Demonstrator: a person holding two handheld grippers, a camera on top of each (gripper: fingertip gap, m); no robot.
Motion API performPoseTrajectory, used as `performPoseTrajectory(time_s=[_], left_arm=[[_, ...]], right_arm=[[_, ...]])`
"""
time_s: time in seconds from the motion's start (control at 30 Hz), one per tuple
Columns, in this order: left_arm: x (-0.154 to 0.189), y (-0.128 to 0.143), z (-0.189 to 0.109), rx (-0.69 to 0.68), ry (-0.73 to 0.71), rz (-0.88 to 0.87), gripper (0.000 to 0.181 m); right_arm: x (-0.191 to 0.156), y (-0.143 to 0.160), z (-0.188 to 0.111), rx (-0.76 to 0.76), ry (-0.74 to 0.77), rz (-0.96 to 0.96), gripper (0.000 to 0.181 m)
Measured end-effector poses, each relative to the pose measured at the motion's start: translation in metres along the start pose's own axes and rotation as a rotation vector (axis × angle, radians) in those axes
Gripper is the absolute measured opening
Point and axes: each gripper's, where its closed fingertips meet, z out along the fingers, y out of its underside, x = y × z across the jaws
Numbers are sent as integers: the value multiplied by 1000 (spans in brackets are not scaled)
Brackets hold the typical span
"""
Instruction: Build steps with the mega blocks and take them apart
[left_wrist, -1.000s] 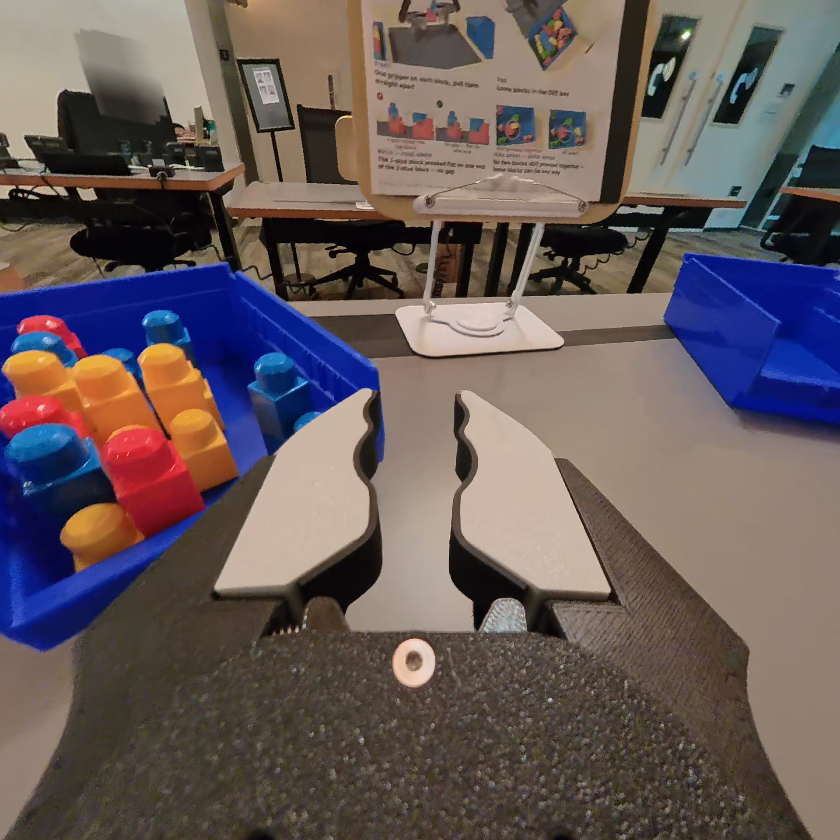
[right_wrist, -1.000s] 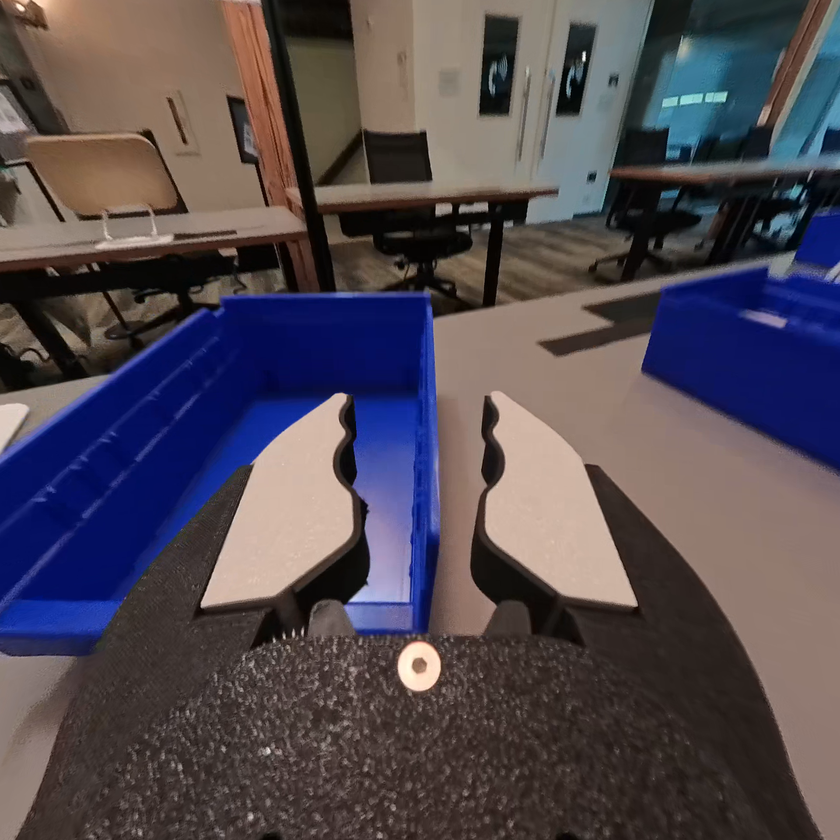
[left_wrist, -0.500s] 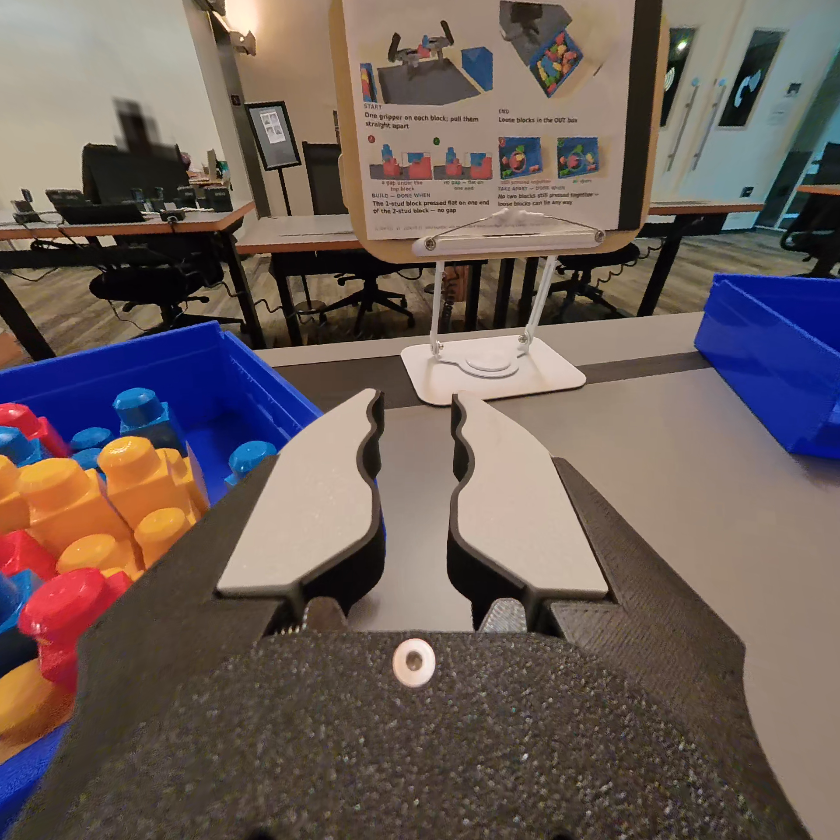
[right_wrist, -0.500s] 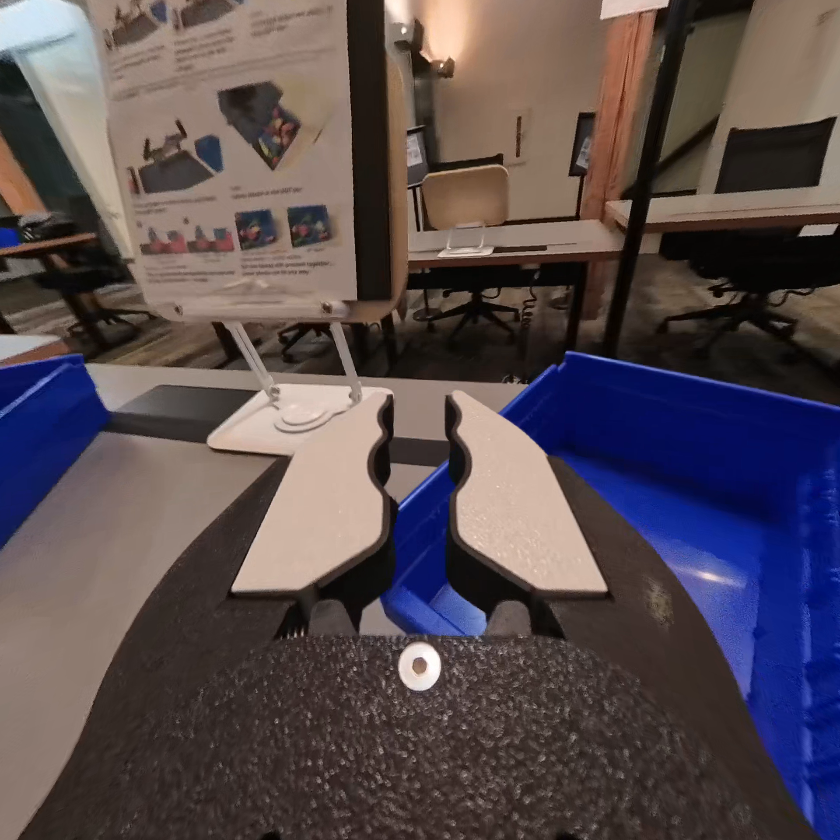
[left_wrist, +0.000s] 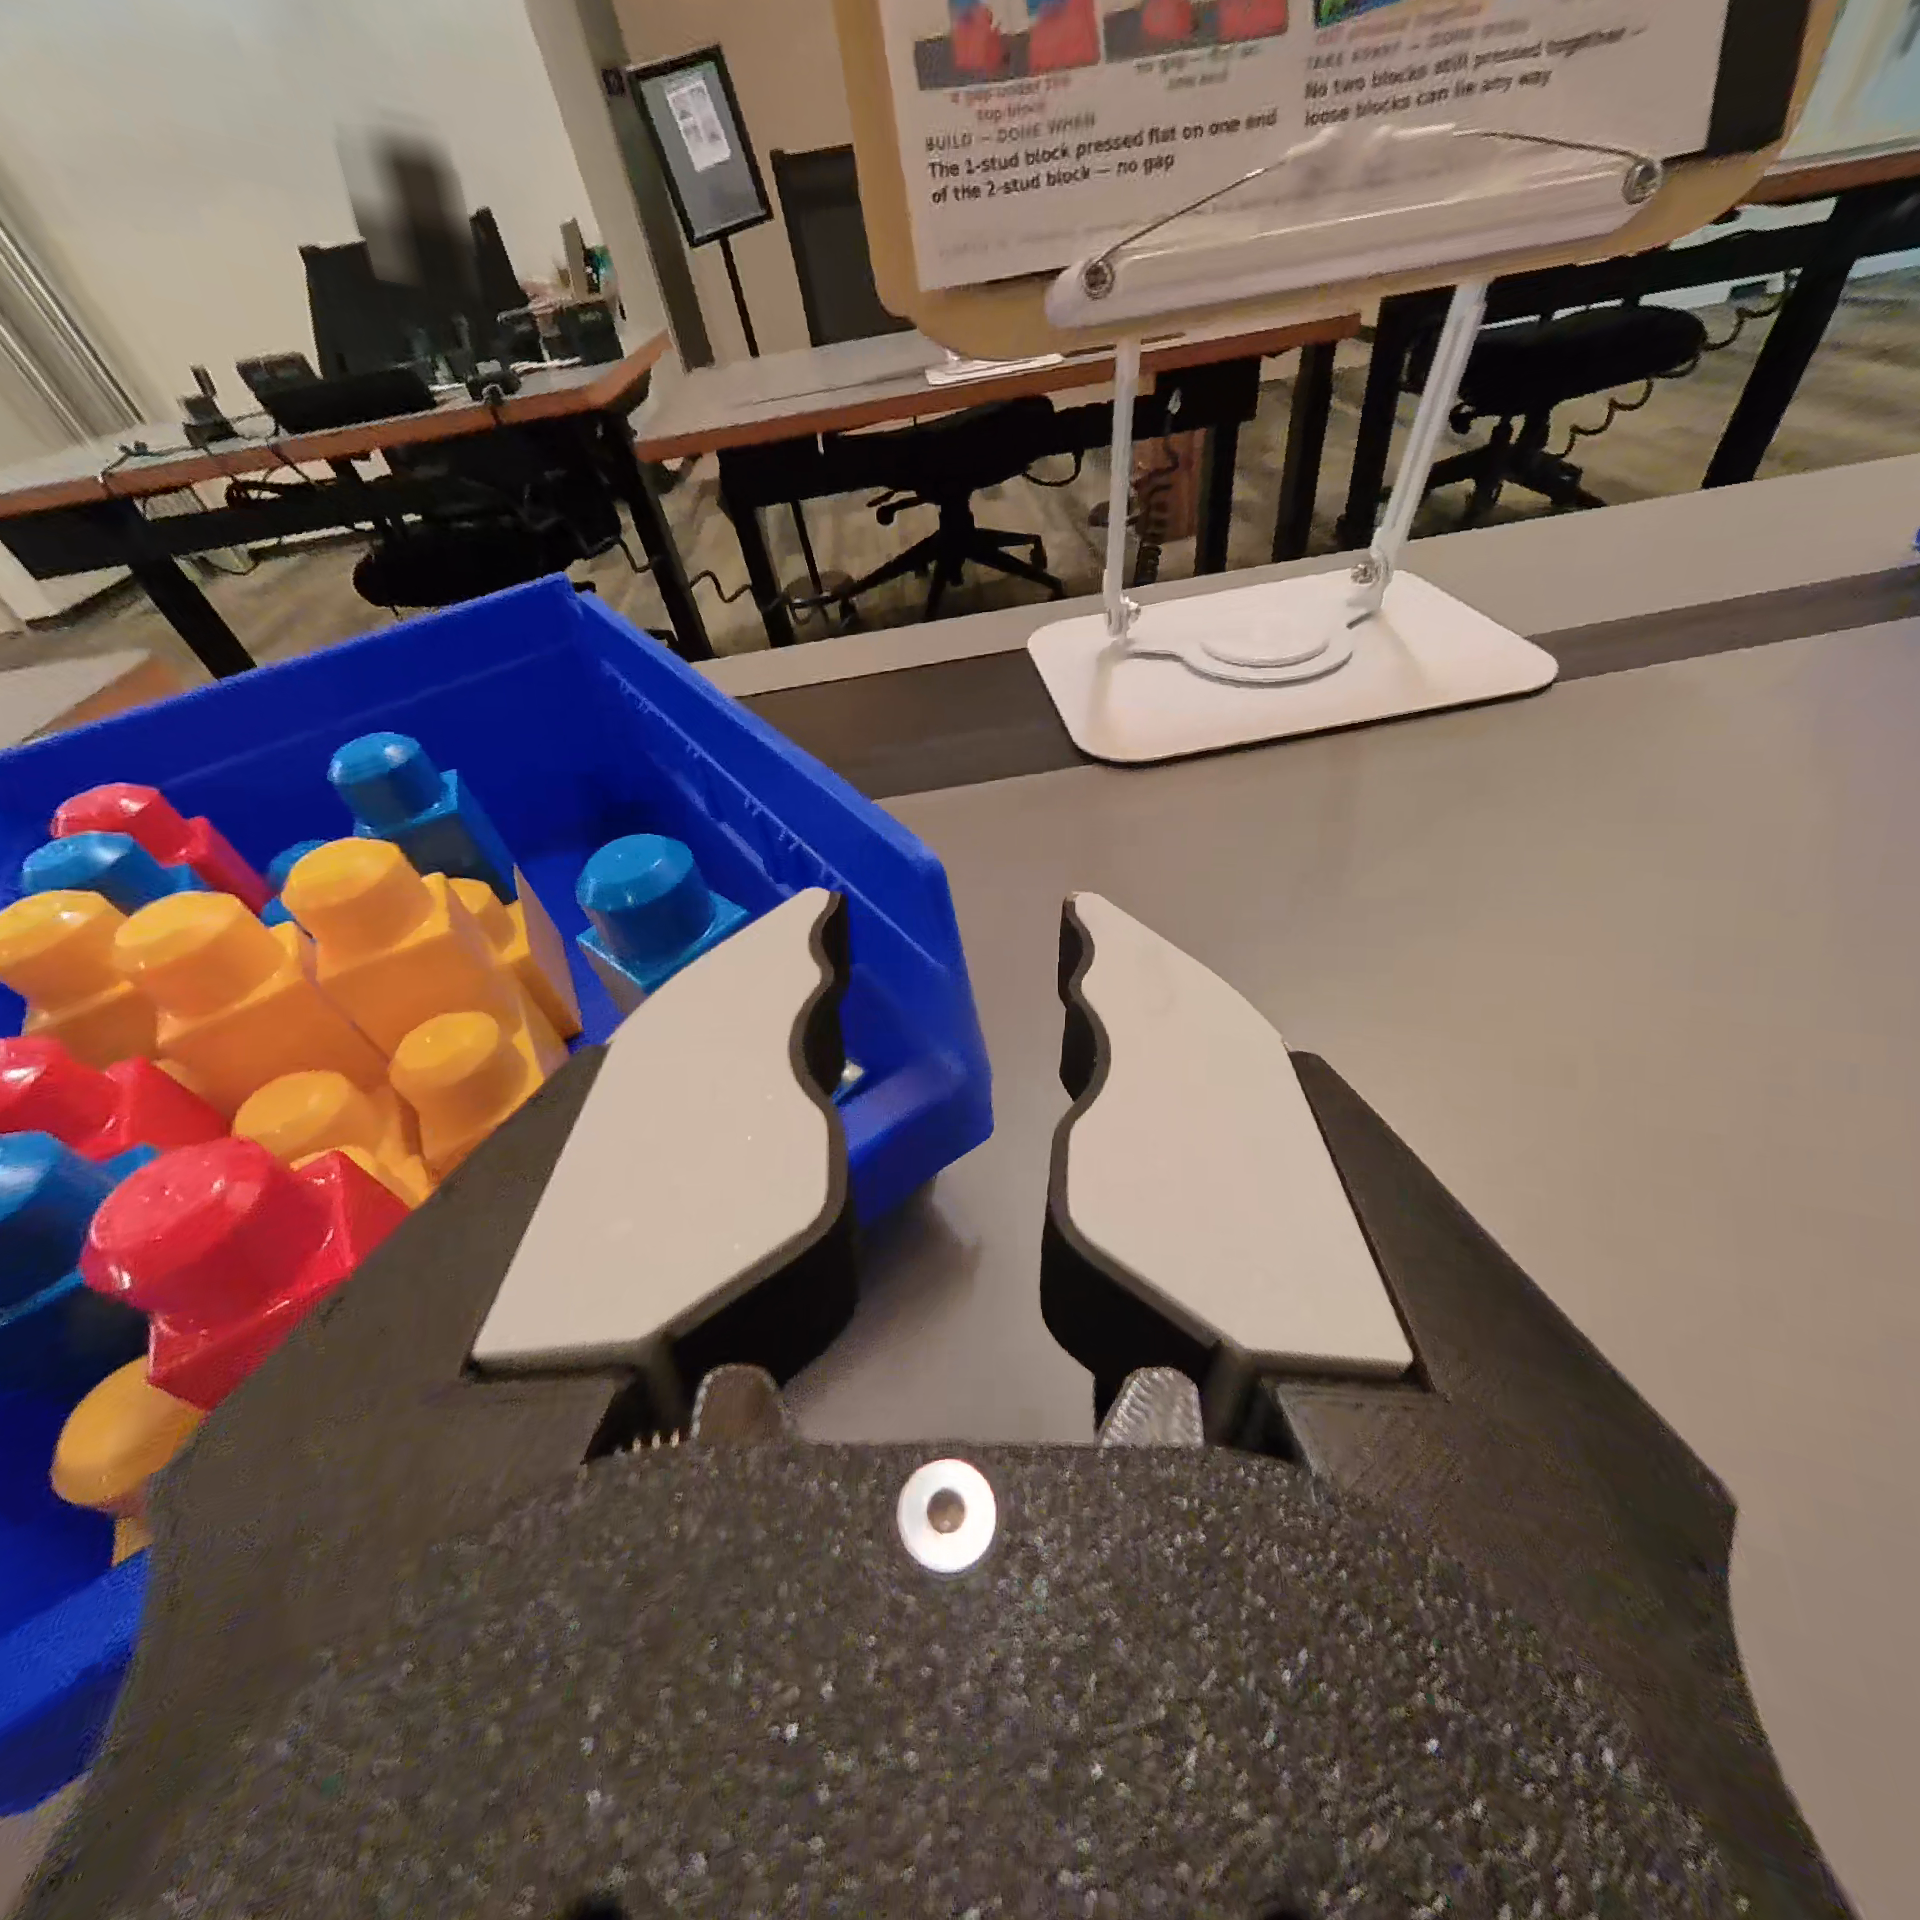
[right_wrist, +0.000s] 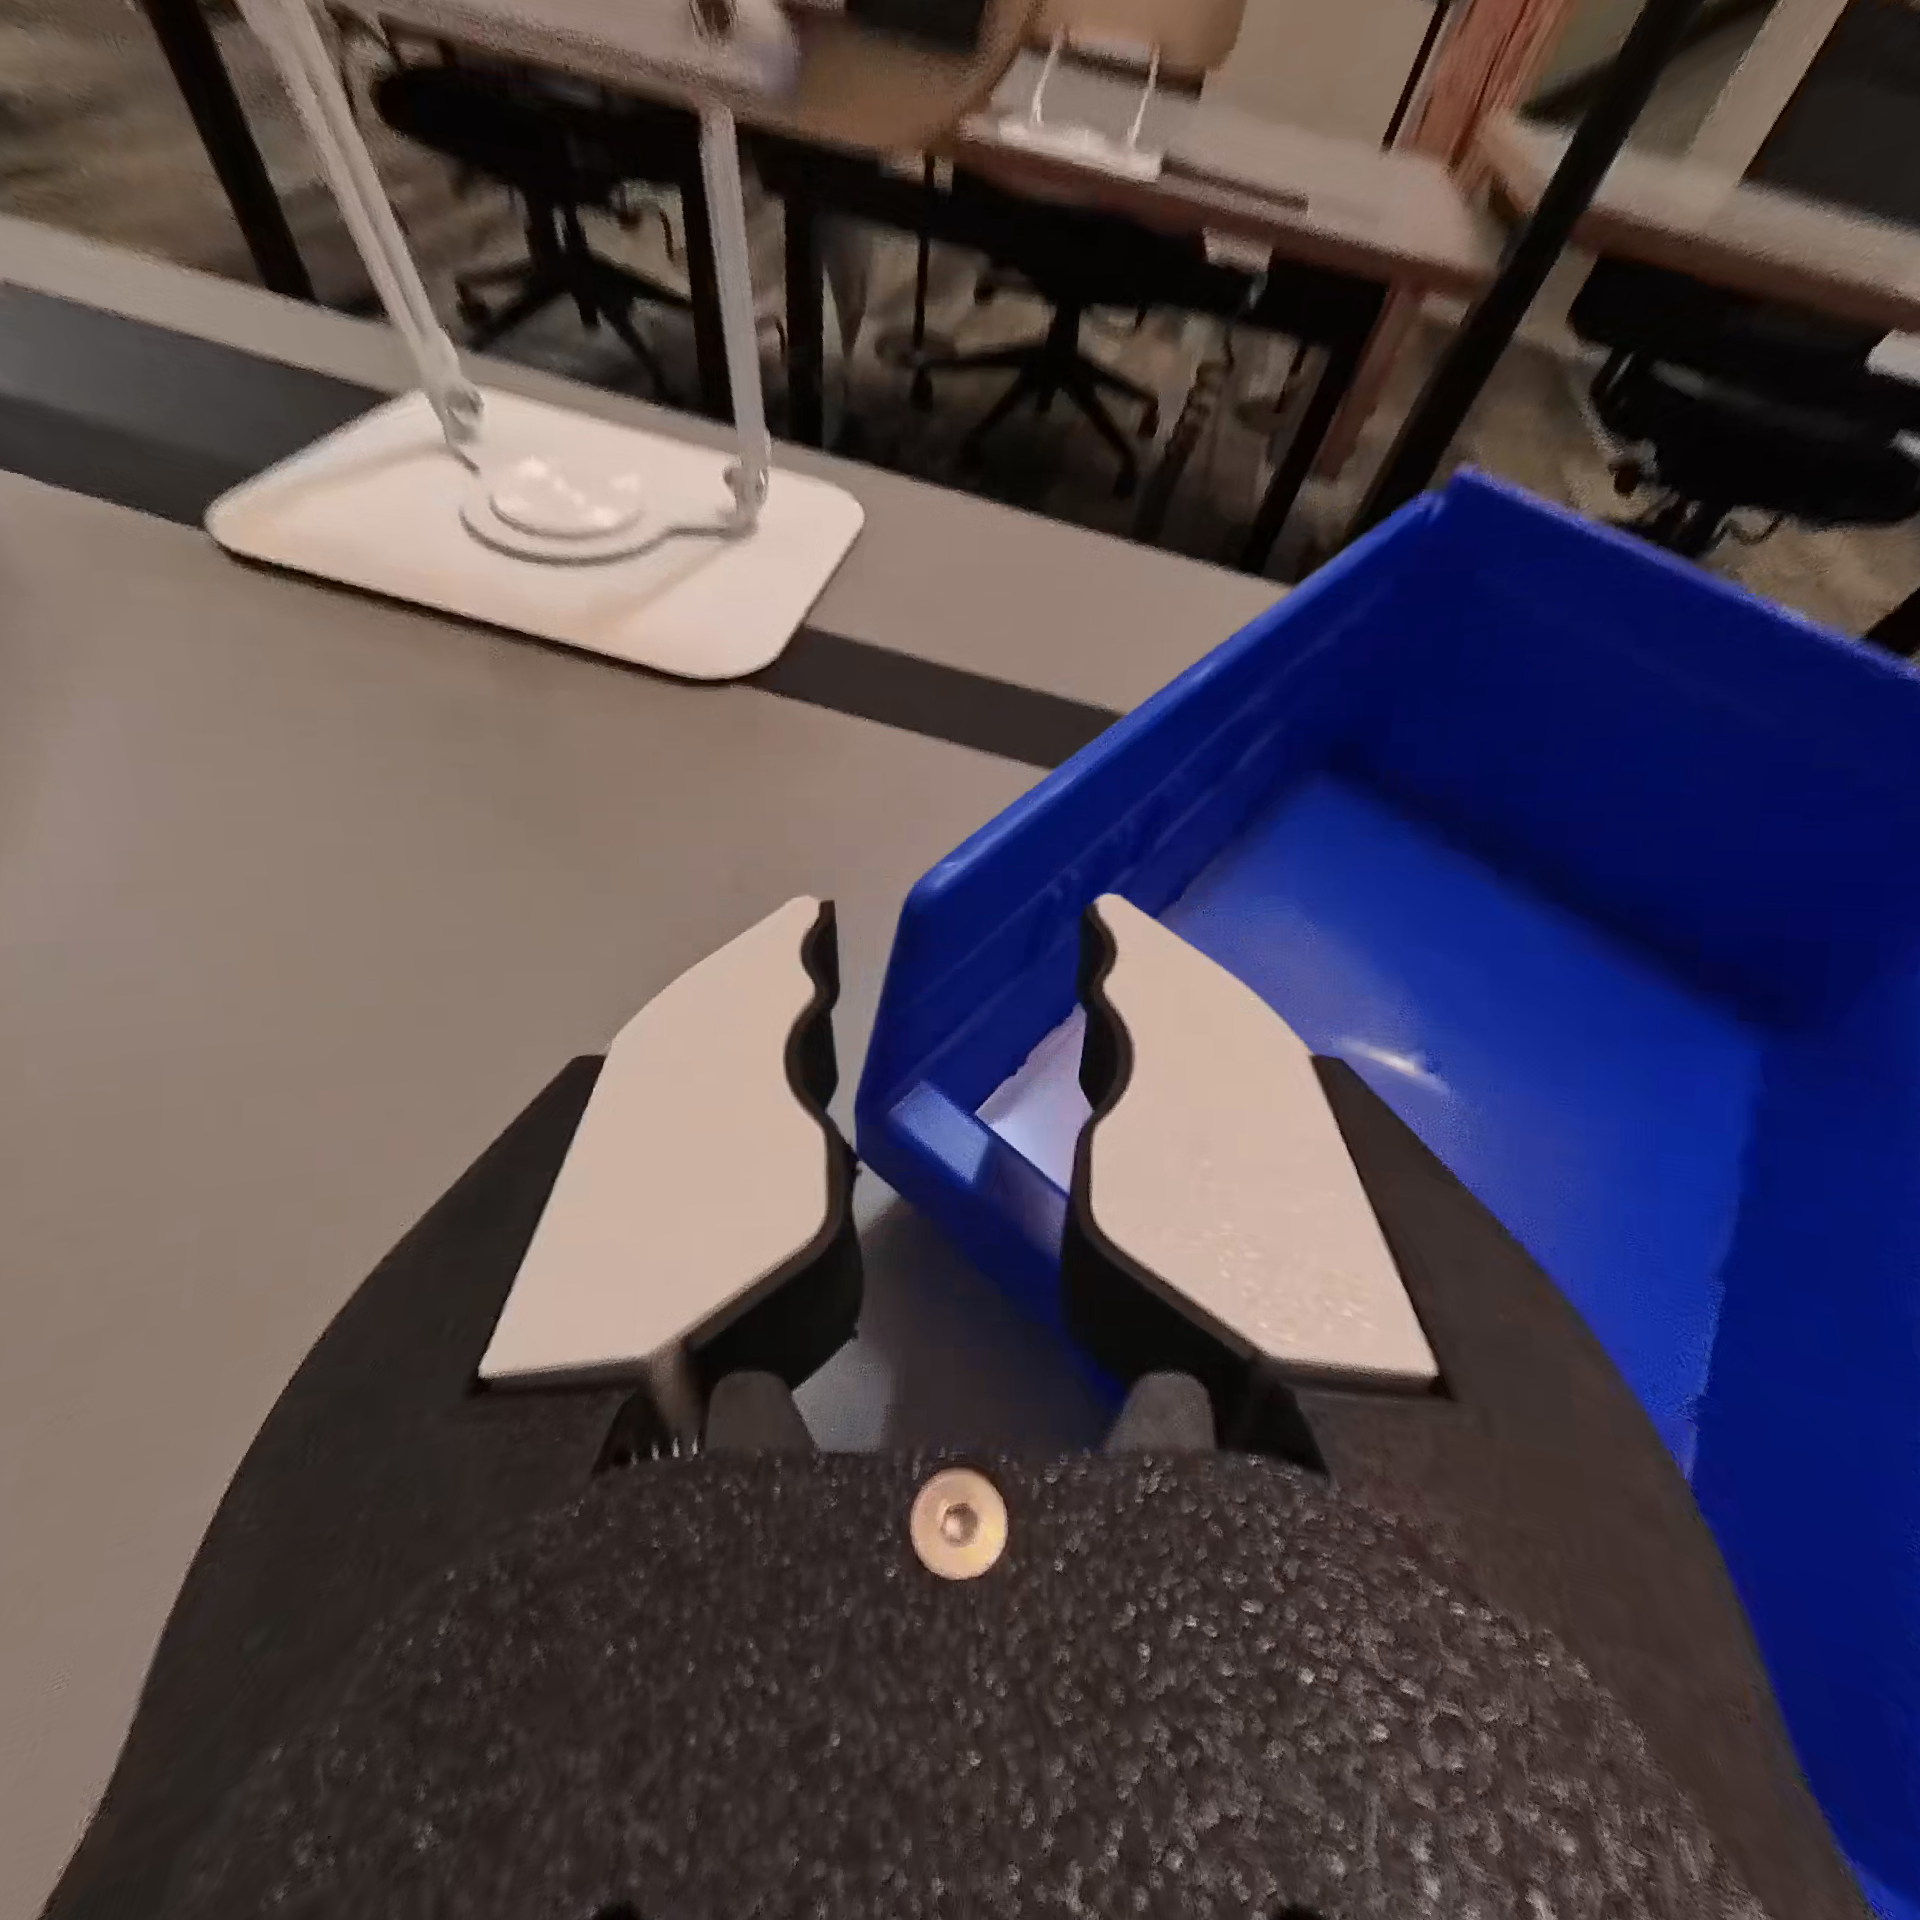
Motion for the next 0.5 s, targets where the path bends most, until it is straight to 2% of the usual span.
performPoseTrajectory(time_s=[0.13, 0.33, 0.5], left_arm=[[-4, 0, -3, 3, 7, -17, 38], [-8, 3, -1, -25, 2, -20, 38], [-14, 11, 2, -64, -21, -12, 38]], right_arm=[[4, 3, 24, -41, 83, -64, 28], [2, -2, 33, -53, 146, -107, 25], [-11, -3, 31, -49, 133, -122, 24]])
